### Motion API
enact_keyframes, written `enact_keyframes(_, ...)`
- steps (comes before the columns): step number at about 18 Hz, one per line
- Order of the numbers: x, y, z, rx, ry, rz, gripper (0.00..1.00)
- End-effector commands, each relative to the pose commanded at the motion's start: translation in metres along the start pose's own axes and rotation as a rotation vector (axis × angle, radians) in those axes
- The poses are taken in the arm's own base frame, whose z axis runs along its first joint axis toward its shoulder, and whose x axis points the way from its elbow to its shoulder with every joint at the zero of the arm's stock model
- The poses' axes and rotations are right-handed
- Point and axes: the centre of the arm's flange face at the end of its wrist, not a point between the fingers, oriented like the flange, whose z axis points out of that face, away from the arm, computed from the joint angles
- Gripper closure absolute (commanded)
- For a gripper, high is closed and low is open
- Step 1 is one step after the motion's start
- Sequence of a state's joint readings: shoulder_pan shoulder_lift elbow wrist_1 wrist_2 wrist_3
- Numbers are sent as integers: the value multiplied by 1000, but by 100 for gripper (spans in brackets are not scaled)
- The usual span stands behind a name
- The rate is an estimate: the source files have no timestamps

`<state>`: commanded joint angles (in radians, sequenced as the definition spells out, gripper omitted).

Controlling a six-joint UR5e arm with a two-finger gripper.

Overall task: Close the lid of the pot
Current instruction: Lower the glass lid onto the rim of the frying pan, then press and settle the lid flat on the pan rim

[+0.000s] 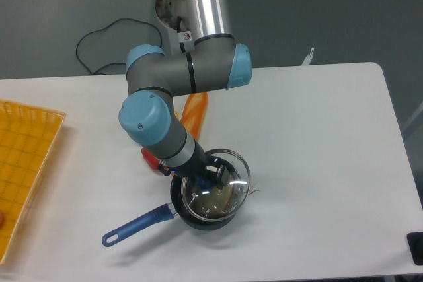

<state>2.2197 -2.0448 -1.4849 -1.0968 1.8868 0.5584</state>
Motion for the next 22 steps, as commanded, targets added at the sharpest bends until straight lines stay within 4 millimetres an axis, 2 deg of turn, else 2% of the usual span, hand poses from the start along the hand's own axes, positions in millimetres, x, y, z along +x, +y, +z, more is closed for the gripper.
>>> enact_keyframes(5,7,-4,3,-4,2,0,45)
enact_keyframes(17,11,-7,12,-16,5,1,45)
enact_keyframes(22,21,-10,11,-25,-9,13,45)
